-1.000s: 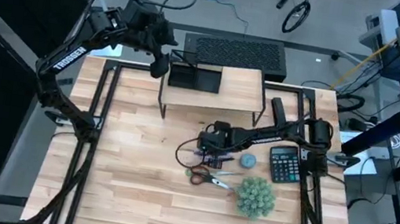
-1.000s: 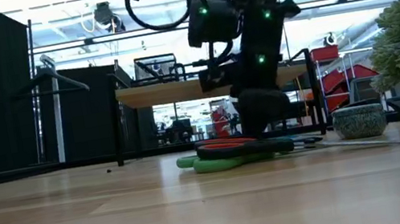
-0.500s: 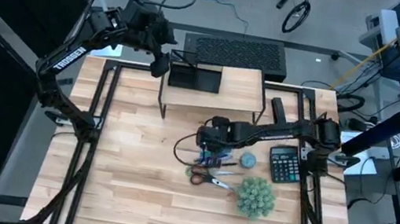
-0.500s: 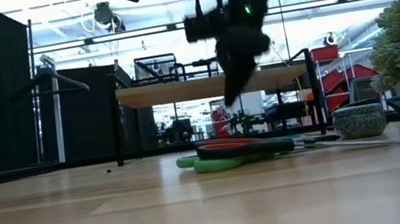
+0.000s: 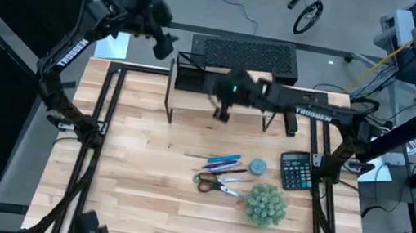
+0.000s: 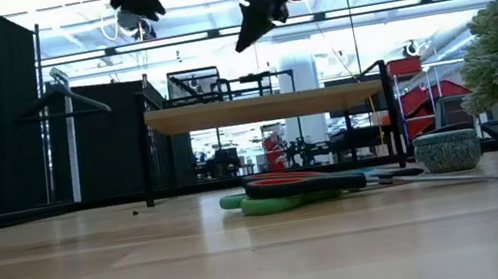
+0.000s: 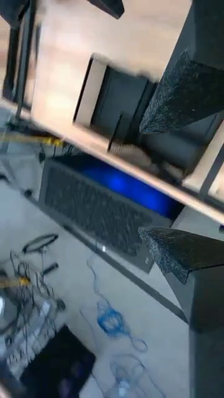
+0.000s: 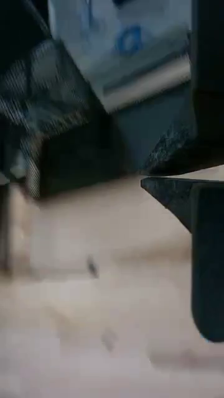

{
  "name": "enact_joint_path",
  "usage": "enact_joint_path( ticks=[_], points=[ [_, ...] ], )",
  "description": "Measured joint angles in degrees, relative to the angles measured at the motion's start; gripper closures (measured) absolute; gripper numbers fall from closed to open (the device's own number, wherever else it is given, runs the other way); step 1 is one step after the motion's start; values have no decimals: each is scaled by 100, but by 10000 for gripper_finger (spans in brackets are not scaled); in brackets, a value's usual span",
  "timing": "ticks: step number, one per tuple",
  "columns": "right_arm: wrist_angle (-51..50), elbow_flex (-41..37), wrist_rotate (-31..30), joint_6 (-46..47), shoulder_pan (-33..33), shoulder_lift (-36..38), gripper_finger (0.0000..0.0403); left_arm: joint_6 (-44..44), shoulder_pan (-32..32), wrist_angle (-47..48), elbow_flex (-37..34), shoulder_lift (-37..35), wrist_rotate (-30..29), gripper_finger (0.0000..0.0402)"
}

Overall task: Pick and place office supplies into organizer
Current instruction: Remove the black pen from the desk organizer on the shelf

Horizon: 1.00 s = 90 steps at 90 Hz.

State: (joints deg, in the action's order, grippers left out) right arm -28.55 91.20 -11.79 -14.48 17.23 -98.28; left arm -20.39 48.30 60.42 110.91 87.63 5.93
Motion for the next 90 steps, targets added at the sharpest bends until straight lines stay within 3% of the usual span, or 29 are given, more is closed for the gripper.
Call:
enact_joint_path(
  ticks=[25,39,60,75,90],
  points=[
    [1911,98,238,-993,627,-161,392,-69,780,-73,0,556,982,158],
    [2020,504,327,-1026,838,-546,354,-100,1075,-253,0,718,1753,158],
    [1680,1324,666,-1019,1084,-1133,289,-622,1099,62,0,765,1765,158],
    [1488,1410,747,-1023,1302,-1233,266,-896,818,251,-106,762,1615,158],
    [1094,1419,735,-928,1544,-1230,264,-1026,463,-57,-542,766,769,158]
  ],
)
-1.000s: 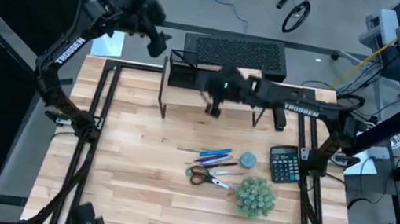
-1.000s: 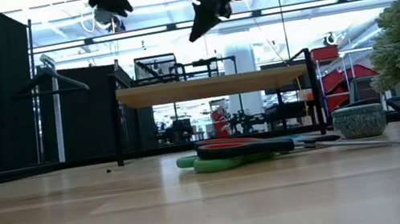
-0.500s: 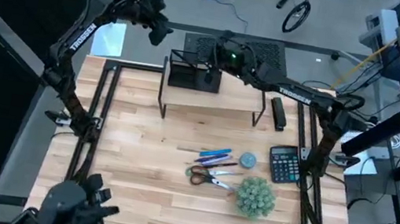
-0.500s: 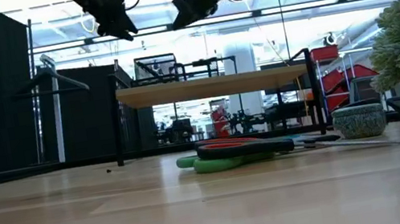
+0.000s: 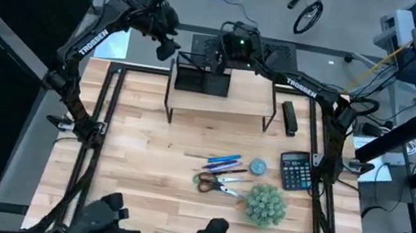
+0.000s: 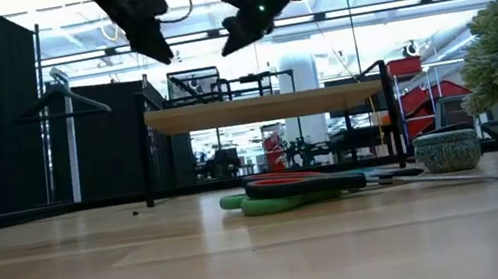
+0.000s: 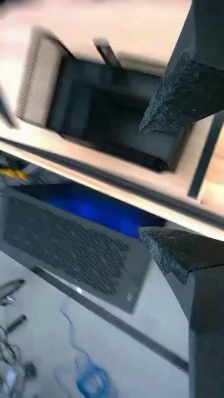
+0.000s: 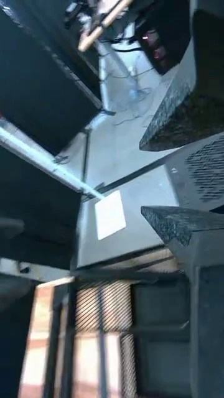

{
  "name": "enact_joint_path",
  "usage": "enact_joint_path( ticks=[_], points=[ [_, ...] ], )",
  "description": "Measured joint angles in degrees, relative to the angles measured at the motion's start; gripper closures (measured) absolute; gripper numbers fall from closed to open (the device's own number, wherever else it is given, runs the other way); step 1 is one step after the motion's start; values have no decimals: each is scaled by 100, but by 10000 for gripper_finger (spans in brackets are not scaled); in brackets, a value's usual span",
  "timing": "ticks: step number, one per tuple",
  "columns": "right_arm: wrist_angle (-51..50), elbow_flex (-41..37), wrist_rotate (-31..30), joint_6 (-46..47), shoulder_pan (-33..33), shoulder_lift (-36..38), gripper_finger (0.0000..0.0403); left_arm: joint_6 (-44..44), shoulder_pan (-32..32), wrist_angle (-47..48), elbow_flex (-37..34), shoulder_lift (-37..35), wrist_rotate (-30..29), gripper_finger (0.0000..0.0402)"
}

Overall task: Pick and place office supplies into organizer
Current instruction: Remove the black pen from the desk organizer on the shelf

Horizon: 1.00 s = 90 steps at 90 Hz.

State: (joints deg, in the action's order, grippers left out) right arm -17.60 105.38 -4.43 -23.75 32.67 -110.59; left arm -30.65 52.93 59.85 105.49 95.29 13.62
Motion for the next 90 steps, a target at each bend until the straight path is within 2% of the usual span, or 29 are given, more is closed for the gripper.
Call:
enact_joint_path(
  ticks=[6,10,19,51,90],
  points=[
    [-212,0,-1,113,66,0,264,-35,-86,-62,-94,0,-413,158],
    [-382,0,0,183,82,0,264,-33,-103,-45,-94,0,-484,158],
    [-685,0,0,206,80,0,264,7,-92,-74,-94,0,-405,158],
    [-677,0,3,207,43,2,264,26,-202,-14,-94,363,-172,158],
    [-798,0,3,235,43,2,264,24,-206,90,-94,365,-260,158]
  ],
)
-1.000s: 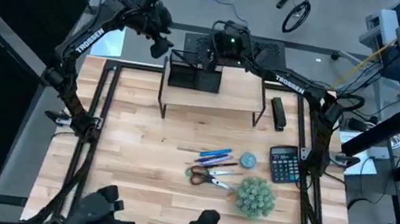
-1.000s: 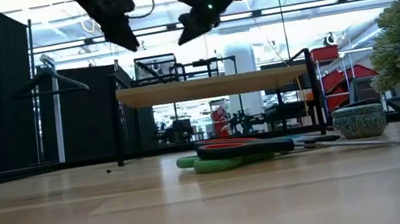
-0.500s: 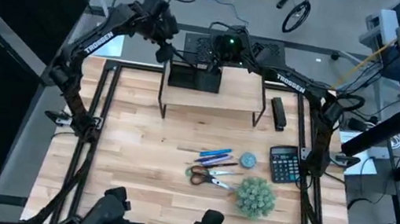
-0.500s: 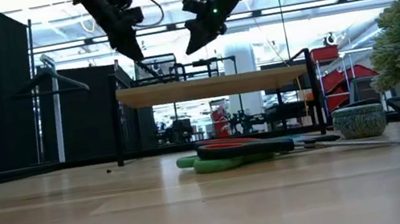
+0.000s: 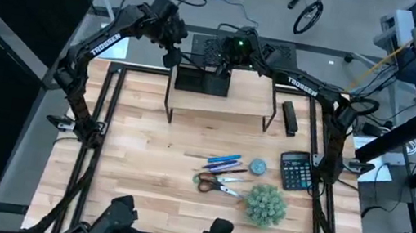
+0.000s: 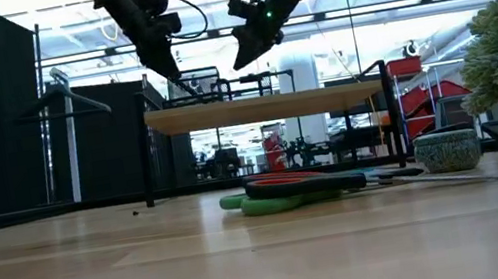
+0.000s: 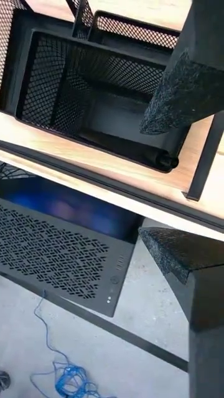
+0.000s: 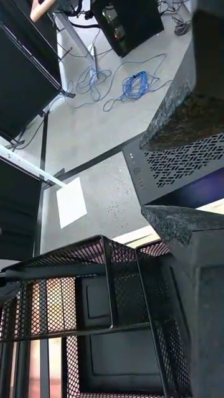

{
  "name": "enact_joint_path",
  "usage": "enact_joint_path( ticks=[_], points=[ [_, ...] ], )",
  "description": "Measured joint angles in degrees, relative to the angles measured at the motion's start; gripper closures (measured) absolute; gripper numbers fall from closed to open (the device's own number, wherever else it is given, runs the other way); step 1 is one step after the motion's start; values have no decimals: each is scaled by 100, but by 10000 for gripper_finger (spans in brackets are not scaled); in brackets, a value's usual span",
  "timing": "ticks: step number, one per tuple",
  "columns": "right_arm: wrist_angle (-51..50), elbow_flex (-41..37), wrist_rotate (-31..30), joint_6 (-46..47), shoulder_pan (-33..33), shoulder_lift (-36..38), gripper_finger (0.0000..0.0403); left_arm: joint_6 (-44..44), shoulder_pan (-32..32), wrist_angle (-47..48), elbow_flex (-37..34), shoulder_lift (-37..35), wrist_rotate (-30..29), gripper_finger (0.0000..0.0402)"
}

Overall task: Pick and place office supplies into organizer
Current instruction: Remove the black pen from the desk organizer on the shelf

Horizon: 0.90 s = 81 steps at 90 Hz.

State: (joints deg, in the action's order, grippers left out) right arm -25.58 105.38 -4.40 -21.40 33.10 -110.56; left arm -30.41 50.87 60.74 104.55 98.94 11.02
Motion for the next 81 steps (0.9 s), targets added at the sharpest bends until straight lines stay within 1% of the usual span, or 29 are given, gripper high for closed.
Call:
enact_joint_path(
  ticks=[6,13,38,65,81],
  points=[
    [0,0,0,30,0,2,264,0,0,3,0,0,-90,161],
    [0,0,2,39,0,4,264,2,2,45,0,0,-214,174],
    [0,-2,2,124,0,5,264,-44,0,67,0,-2,-244,250],
    [-2,-3,2,124,0,7,264,-50,0,19,0,-2,-244,321],
    [-2,-4,2,124,0,7,264,-45,0,21,0,-2,-242,355]
  ],
)
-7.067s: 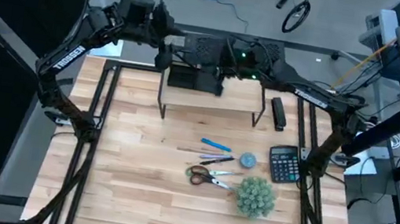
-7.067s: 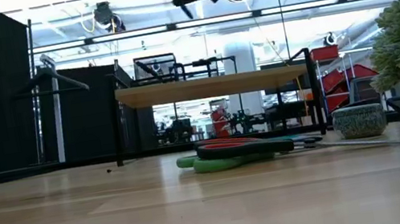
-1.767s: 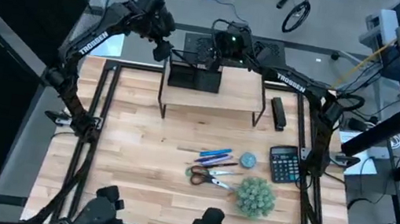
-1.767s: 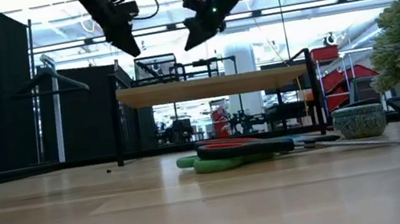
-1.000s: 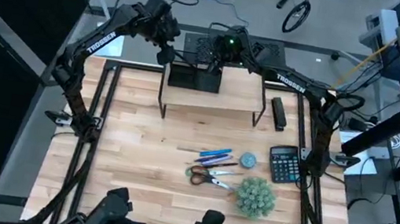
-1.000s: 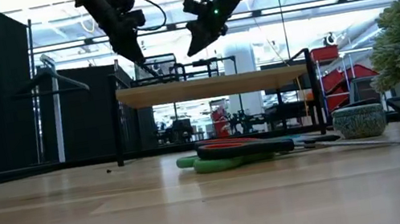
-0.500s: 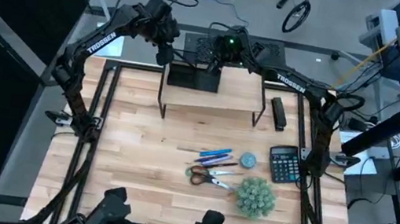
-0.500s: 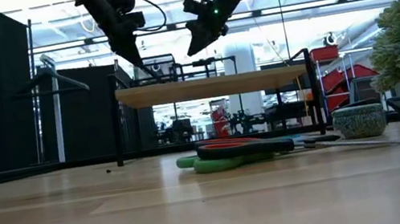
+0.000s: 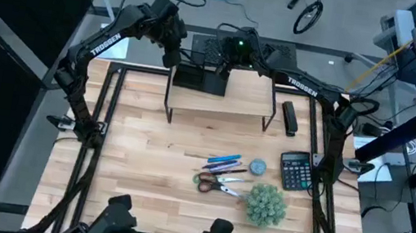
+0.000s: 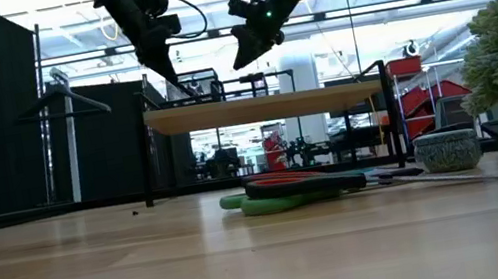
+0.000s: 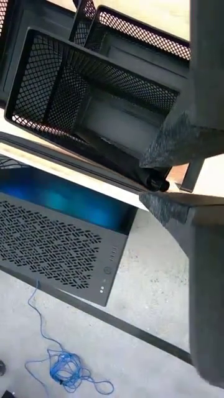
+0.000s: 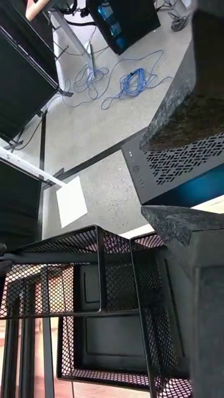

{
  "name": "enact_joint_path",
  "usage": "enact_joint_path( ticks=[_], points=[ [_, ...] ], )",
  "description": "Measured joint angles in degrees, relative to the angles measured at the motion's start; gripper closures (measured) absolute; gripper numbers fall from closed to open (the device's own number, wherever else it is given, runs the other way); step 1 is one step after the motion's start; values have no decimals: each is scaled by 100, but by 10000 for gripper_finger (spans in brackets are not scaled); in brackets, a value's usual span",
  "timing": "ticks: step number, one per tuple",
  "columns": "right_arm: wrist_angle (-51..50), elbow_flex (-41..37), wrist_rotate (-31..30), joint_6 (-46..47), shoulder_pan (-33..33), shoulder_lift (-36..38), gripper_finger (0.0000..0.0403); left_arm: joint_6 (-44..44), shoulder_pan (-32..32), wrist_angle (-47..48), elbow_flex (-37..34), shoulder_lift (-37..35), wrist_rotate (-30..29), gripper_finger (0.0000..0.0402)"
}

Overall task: Pick and place office supplies into organizer
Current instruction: Remove the black pen from the desk organizer on the shelf

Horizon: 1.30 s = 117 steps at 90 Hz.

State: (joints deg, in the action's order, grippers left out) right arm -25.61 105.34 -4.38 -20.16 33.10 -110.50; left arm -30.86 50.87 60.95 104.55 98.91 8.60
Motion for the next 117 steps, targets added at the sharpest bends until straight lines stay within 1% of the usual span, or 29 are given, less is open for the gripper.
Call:
enact_joint_path(
  ticks=[20,47,68,80,105,117],
  points=[
    [0,0,20,0,0,0,264,1,-50,9,2,-41,-4,380],
    [0,-2,20,-2,0,0,264,-102,-257,4,4,-242,-225,384],
    [0,-2,20,-2,-1,0,264,-129,-269,-46,4,-381,-288,385],
    [157,-4,33,-31,-36,0,264,-160,-269,-38,49,-444,-291,396],
    [940,-4,1021,-17,-59,-6,264,-253,-333,-58,168,-444,-292,400],
    [1356,-4,1501,0,-59,-152,264,-261,-417,-59,168,-442,-290,400]
  ],
)
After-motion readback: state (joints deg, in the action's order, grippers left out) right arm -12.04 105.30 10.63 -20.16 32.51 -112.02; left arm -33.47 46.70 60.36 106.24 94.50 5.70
